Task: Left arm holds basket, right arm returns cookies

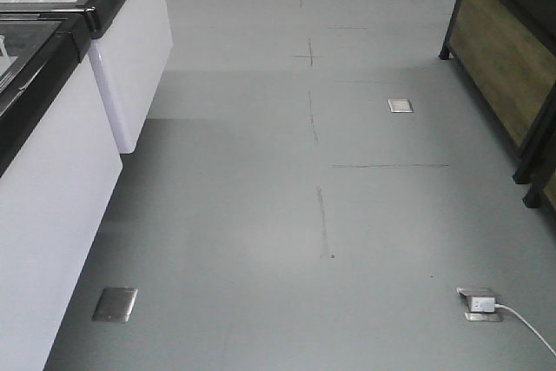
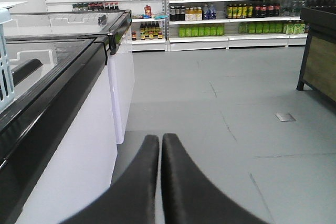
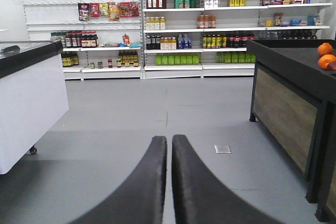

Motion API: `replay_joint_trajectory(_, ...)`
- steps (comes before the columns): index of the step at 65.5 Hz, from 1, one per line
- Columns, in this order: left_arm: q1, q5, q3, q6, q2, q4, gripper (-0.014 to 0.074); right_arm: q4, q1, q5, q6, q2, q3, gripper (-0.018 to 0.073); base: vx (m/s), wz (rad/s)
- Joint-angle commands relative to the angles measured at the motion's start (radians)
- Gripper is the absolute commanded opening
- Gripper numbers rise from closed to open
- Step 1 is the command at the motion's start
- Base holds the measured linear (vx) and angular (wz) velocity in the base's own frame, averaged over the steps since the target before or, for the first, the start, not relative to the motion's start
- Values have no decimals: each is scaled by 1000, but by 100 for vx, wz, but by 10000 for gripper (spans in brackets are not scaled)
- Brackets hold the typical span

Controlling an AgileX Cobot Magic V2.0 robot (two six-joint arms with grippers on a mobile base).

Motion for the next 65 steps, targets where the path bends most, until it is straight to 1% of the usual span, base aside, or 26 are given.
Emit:
replay_joint_trajectory(1,-2,-82,-31,-3,-18,-1,-6,-6,1,-72,-7,-12,18,-9,0,0)
replay_joint_trajectory(7,-2,-86,-51,-23,-18,-3,-6,-6,1,-72,-7,-12,18,-9,0,0)
replay_joint_trajectory(20,-2,-111,-143,-18,-12,8,-6,-6,1,-72,-7,-12,18,-9,0,0)
replay_joint_trajectory(32,-2,-107,-281,-18,78,8,-6,-6,1,-72,-7,-12,18,-9,0,0)
replay_joint_trajectory(41,-2,-39,-408,-19,207,7,-6,-6,1,-72,-7,-12,18,-9,0,0)
replay_joint_trajectory(50,-2,113,-529,-19,356,7,-6,-6,1,-72,-7,-12,18,-9,0,0)
replay_joint_trajectory(56,-2,182,-568,-19,450,7,-6,-6,1,-72,-7,-12,18,-9,0,0)
replay_joint_trajectory(65,-2,189,-569,-19,538,7,-6,-6,1,-72,-7,-12,18,-9,0,0)
